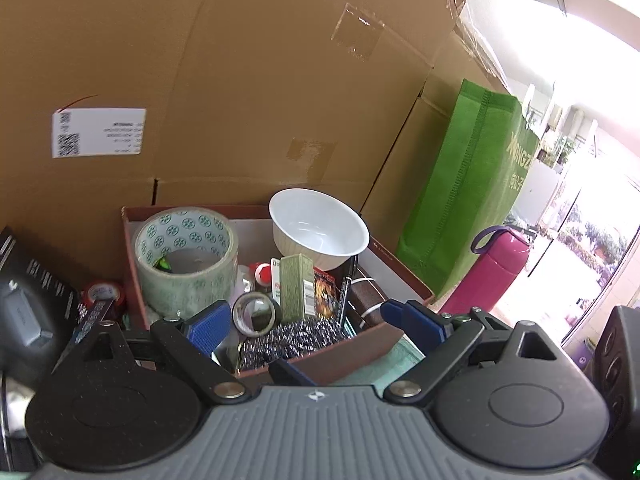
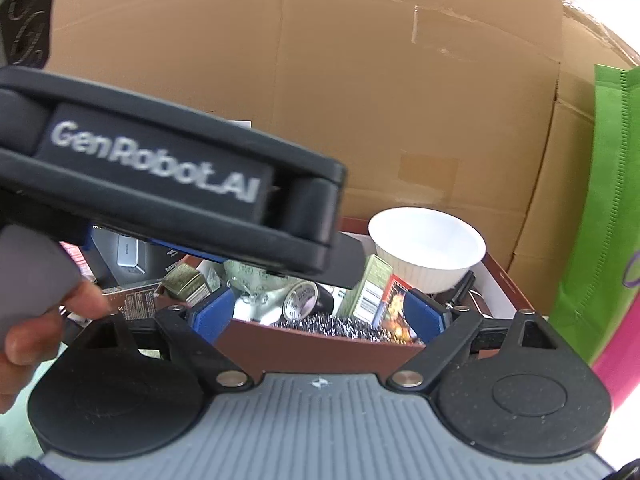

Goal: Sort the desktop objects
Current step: 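Withdraw the left tool from the brown box back over the table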

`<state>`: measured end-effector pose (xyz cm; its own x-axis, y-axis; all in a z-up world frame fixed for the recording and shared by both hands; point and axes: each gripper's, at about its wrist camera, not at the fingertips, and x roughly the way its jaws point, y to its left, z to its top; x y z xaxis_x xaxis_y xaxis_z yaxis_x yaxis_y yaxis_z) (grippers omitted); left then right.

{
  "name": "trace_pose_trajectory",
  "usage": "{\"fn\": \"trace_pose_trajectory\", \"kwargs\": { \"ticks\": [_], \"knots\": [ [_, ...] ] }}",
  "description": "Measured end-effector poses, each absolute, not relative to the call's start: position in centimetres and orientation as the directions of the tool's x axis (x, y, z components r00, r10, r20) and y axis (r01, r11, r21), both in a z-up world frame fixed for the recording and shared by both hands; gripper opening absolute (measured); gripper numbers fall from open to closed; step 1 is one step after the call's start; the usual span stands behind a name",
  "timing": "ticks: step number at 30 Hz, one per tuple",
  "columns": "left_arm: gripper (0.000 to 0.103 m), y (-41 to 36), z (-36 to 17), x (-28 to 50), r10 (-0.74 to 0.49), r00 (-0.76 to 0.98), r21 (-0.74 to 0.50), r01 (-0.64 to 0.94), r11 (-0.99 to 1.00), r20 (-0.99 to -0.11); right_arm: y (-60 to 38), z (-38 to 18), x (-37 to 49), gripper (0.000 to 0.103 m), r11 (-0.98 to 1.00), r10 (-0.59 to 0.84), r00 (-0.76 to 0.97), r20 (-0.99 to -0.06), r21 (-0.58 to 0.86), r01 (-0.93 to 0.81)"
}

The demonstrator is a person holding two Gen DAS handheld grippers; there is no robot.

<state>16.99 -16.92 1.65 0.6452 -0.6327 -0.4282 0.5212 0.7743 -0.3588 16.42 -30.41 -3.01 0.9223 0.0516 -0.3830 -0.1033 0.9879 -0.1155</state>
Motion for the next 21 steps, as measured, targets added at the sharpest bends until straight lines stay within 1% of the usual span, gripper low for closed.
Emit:
{"fn": "trace_pose_trajectory", "kwargs": {
  "ticks": [3,8,9,11,14,21],
  "knots": [
    [0.095,-16.5,1.5,16.0,-0.608,0.654,-0.359,0.491,0.794,-0.451,-30.1,-2.8,15.0,0.092,0.99,0.039,0.921,-0.389,-0.113,-0.09],
    [0.095,-16.1,1.0,14.2,-0.511,0.697,-0.281,0.427,0.86,-0.504,-30.0,-3.0,15.0,0.093,0.992,0.021,0.917,-0.398,-0.105,-0.068],
    [0.095,-15.9,0.9,13.8,-0.498,0.704,-0.273,0.417,0.867,-0.506,-30.0,-2.7,12.6,0.093,0.992,0.018,0.917,-0.399,-0.107,-0.066],
    [0.095,-15.6,0.7,13.0,-0.485,0.71,-0.266,0.407,0.874,-0.51,-30.2,-2.5,10.4,0.094,0.992,0.014,0.916,-0.402,-0.111,-0.064],
    [0.095,-14.7,0.4,11.8,-0.48,0.714,-0.267,0.399,0.877,-0.509,-29.8,-2.8,9.2,0.097,0.992,0.007,0.911,-0.412,-0.113,-0.059],
    [0.095,-12.7,-0.6,9.1,-0.436,0.735,-0.259,0.351,0.9,-0.52,-27.1,-2.1,6.3,0.097,0.994,0.001,0.897,-0.442,-0.101,-0.051]
  ]
}}
